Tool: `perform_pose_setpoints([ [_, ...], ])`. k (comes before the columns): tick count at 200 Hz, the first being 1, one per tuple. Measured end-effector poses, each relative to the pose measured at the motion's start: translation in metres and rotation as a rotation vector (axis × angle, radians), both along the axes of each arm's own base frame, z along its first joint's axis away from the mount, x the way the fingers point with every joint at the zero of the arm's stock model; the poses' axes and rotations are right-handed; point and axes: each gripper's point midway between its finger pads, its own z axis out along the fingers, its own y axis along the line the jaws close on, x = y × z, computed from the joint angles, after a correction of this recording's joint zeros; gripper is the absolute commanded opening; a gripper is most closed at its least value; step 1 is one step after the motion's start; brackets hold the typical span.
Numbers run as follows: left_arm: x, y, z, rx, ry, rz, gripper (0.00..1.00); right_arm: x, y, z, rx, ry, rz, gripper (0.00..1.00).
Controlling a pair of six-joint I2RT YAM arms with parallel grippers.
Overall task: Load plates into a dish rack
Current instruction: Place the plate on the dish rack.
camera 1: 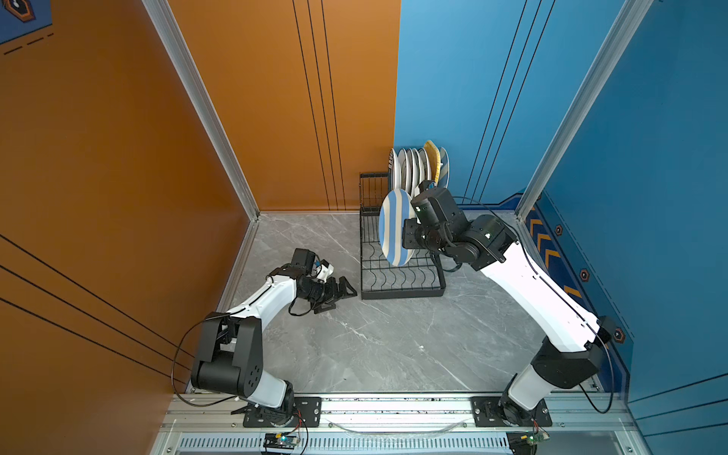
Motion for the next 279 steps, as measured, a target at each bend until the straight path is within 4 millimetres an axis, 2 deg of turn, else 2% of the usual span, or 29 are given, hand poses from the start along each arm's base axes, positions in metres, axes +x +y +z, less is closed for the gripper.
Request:
perform_pose_setpoints([
  [37, 0.0, 0.0, 0.0, 0.004, -0.009, -0.011, 0.98, 0.023, 0.014, 0.031, -0.062, -0.149, -0.069, 0.0],
  [101, 0.001, 0.002, 0.0, 0.005, -0.014, -0.011, 0.98, 0.052, 0.039, 0.047, -0.194, -0.355, -0.159, 0.0],
  [161, 0.002, 0.003, -0.001, 0.009, -0.025, -0.02, 0.98, 0.092, 0.058, 0.042, -0.273, -0.469, -0.218, 0.0],
  [217, 0.001, 0.003, -0.001, 0.009, -0.026, -0.022, 0.98, 0.136, 0.057, 0.011, -0.338, -0.472, -0.255, 0.0],
  [279, 0.0, 0.004, -0.003, 0.014, -0.022, -0.02, 0.98, 0.148, 0.055, 0.013, -0.34, -0.502, -0.267, 0.0],
])
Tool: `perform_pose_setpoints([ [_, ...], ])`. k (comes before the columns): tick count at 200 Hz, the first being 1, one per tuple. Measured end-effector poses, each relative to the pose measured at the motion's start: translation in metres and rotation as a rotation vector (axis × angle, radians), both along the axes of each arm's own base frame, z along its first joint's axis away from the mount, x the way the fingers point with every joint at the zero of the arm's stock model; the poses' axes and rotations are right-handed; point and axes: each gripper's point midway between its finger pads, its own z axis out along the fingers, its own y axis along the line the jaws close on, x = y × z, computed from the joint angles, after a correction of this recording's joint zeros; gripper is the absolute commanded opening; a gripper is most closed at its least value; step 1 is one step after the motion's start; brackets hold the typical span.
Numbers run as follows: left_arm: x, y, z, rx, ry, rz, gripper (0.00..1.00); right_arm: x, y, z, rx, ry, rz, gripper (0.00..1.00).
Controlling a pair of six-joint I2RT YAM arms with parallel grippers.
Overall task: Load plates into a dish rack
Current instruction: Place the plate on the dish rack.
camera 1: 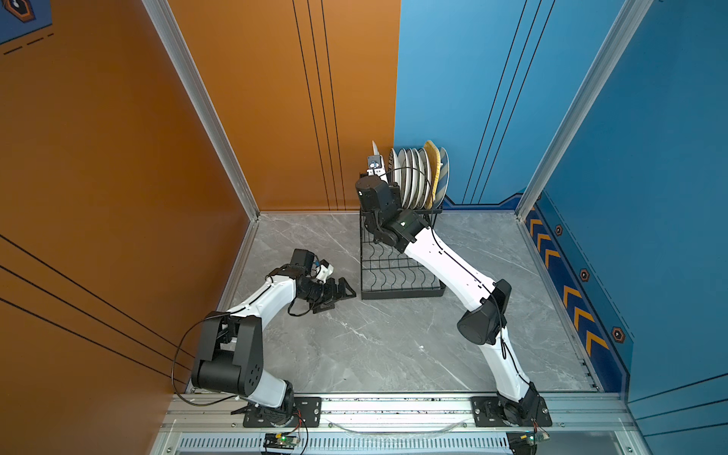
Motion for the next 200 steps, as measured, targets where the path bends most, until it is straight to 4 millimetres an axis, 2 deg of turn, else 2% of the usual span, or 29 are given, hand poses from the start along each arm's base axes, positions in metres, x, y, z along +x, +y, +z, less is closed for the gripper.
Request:
perform_pose_setpoints([
  [26, 0.0, 0.0, 0.0, 0.0, 0.0, 0.0, 0.98, 0.006, -0.003, -0.003, 0.001, -0.001, -0.01, 0.0],
  [75, 0.0, 0.0, 0.0, 0.001, 0.001, 0.001, 0.98, 0.022, -0.009, -0.023, -0.032, 0.022, -0.033, 0.0],
  [116, 0.0, 0.0, -0.004, 0.004, 0.011, 0.001, 0.98, 0.026, -0.011, -0.028, -0.044, 0.03, -0.036, 0.0],
  [144, 0.0, 0.0, -0.004, 0.004, 0.011, 0.002, 0.98, 0.03, -0.013, -0.031, -0.034, 0.033, -0.039, 0.0],
  [200, 0.0, 0.0, -0.004, 0.004, 0.011, 0.002, 0.98, 0.048, -0.017, -0.05, 0.008, 0.045, -0.047, 0.0],
])
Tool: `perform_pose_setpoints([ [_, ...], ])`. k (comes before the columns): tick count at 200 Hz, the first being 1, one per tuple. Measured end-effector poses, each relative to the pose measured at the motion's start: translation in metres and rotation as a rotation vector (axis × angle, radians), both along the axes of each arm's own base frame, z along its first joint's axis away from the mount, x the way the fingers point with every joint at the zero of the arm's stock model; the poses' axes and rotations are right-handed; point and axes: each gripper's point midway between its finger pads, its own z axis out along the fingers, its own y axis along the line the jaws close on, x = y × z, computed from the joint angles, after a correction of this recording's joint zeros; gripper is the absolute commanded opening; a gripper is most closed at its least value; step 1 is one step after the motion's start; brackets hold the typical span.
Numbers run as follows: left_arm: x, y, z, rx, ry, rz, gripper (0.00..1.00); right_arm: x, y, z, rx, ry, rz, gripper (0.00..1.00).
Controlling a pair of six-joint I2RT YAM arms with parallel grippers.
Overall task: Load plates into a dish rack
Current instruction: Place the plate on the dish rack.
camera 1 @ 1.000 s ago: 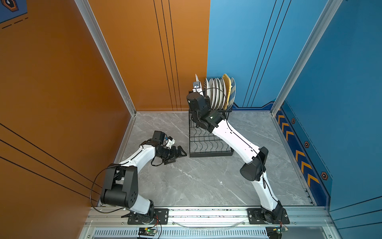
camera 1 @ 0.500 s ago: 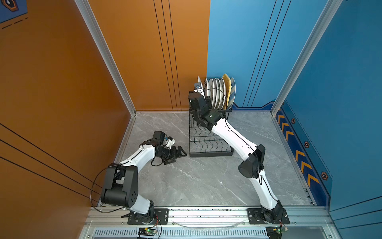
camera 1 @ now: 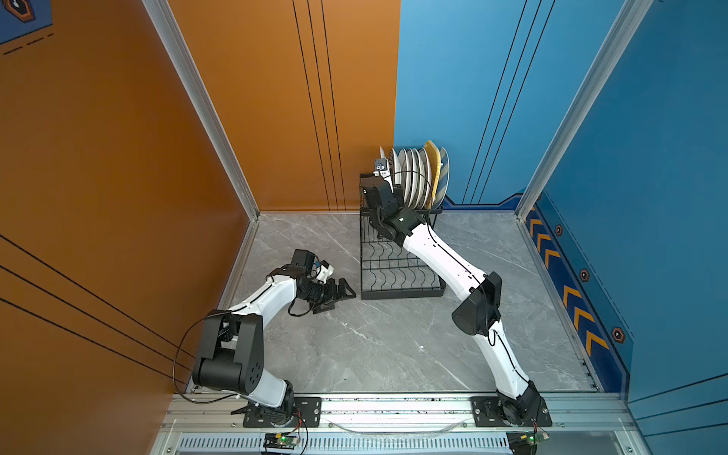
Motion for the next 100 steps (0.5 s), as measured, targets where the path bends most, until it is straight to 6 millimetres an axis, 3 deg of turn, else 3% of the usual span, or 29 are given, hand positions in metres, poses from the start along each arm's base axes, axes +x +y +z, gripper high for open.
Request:
perform_pose_setpoints([
  [42, 0.0001, 0.0002, -0.0006, 0.0, 0.002, 0.001, 0.98, 0.0034, -0.0003, -0.0035, 0.02, 0.004, 0.005, 0.21],
  [100, -0.0001, 0.0003, -0.0024, 0.001, 0.008, 0.001, 0.98, 0.0006, 0.004, -0.0017, 0.022, 0.001, 0.013, 0.31],
])
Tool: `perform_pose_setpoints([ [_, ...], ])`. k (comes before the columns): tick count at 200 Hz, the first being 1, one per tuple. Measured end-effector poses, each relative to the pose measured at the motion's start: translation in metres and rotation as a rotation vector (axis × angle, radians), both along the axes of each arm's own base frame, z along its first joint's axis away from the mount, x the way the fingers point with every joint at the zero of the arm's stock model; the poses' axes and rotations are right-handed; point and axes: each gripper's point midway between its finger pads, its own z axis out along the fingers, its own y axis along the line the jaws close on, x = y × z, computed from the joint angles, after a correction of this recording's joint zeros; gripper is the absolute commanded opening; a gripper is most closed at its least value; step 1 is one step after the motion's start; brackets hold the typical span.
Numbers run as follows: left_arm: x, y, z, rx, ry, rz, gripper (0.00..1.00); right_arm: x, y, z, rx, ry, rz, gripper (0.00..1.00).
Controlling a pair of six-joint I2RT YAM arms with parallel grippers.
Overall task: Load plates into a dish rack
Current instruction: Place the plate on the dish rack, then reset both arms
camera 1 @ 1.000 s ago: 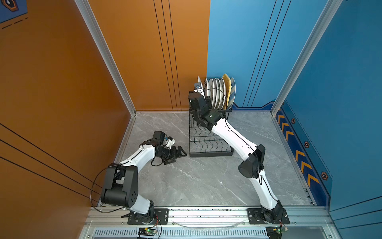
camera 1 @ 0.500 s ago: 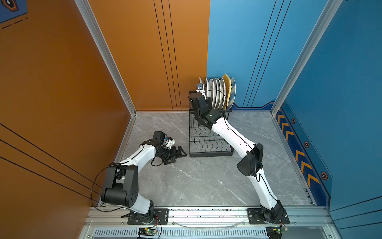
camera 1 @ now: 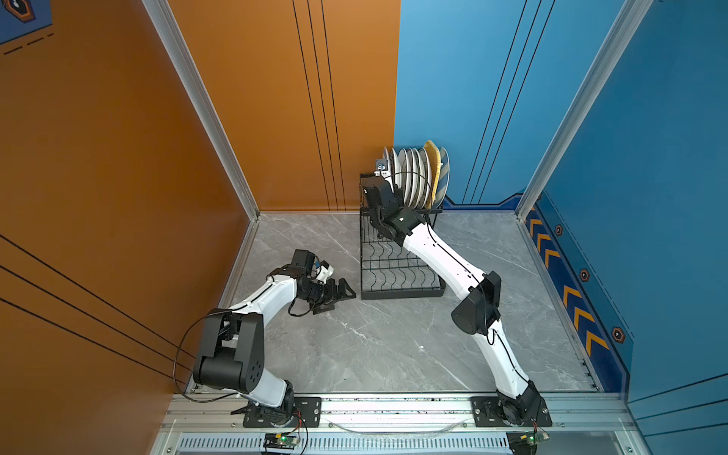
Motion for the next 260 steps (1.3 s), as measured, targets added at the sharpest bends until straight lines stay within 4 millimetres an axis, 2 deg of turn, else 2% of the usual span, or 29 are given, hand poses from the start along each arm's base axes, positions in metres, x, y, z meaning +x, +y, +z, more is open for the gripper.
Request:
perform_pose_setpoints([
  [28, 0.0, 0.001, 0.0, 0.0, 0.0, 0.002, 0.98, -0.004, 0.005, 0.002, -0.005, -0.001, 0.011, 0.33],
  [51, 0.001, 0.002, 0.0, 0.001, 0.0, 0.005, 0.98, -0.011, 0.01, 0.007, -0.011, -0.004, 0.024, 0.39],
  [72, 0.001, 0.003, -0.001, 0.007, -0.002, 0.008, 0.98, -0.022, 0.014, 0.02, -0.011, -0.011, 0.04, 0.46],
  [95, 0.003, 0.004, -0.001, 0.014, -0.009, 0.012, 0.98, -0.043, 0.013, 0.042, 0.002, -0.024, 0.065, 0.53],
  [128, 0.008, 0.007, 0.0, 0.026, -0.032, 0.022, 0.98, -0.079, -0.007, 0.075, 0.048, -0.029, 0.087, 0.62],
  [153, 0.014, 0.011, 0.005, 0.036, -0.069, 0.037, 0.98, -0.103, -0.035, 0.08, 0.081, -0.003, 0.093, 0.68],
  [174, 0.02, 0.016, 0.01, 0.05, -0.107, 0.052, 0.98, -0.116, -0.059, 0.066, 0.104, 0.044, 0.097, 0.73],
  [188, 0.025, 0.019, 0.015, 0.062, -0.138, 0.062, 0.98, -0.123, -0.077, 0.049, 0.115, 0.085, 0.09, 0.76],
  [225, 0.041, 0.033, 0.031, 0.113, -0.249, 0.111, 0.98, -0.133, -0.129, -0.011, 0.117, 0.217, 0.046, 0.89],
  [260, 0.059, 0.058, 0.043, 0.198, -0.373, 0.175, 0.98, -0.146, -0.188, -0.069, 0.135, 0.313, -0.017, 1.0],
])
